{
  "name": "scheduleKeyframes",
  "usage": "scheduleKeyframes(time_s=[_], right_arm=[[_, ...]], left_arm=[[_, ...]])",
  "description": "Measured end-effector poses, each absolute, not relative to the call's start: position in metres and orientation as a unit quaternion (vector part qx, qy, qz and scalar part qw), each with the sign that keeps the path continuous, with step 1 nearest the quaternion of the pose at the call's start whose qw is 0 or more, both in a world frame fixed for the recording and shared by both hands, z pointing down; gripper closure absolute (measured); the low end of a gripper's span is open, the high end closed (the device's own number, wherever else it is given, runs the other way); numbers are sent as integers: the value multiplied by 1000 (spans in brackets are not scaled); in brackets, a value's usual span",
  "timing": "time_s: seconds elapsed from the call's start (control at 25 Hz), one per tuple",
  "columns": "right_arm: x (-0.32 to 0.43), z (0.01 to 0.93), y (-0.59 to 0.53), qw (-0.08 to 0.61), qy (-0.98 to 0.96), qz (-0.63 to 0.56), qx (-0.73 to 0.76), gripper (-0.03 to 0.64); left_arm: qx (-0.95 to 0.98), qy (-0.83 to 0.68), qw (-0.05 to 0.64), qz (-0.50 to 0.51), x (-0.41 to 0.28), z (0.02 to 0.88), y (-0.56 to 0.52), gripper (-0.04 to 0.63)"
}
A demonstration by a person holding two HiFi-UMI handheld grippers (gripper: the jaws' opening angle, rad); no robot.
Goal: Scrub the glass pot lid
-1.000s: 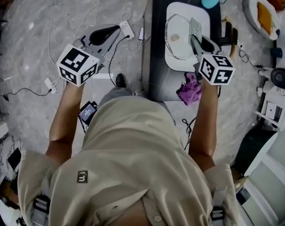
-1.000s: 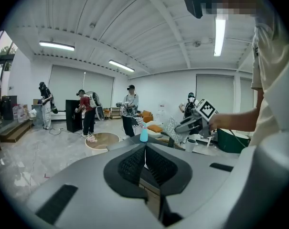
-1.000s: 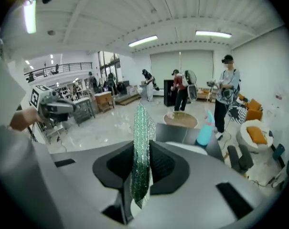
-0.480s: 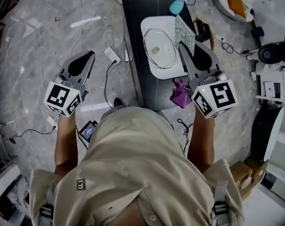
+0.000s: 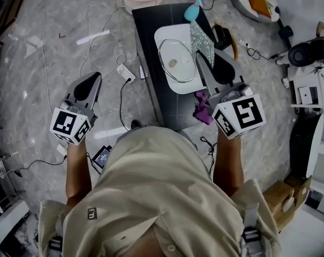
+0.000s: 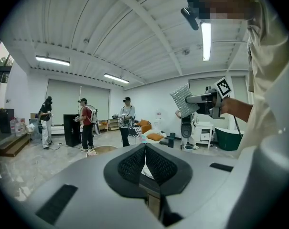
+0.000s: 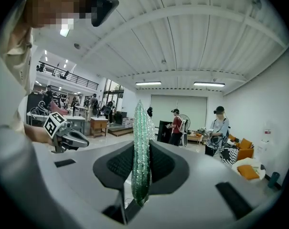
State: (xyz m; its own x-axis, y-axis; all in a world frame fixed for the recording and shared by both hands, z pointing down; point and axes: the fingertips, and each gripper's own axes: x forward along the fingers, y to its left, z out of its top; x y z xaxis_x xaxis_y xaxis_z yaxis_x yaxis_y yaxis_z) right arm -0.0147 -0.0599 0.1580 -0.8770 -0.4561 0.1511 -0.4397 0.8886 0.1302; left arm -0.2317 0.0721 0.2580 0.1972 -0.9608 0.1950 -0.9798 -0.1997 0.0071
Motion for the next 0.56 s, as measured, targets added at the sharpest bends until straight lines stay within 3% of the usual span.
scheduleKeyframes(time_s=[0.56], right_arm=[[-16, 162, -52, 95, -966, -41, 235, 543]], left_arm=[[769, -630, 76, 73, -236, 267, 87, 580]])
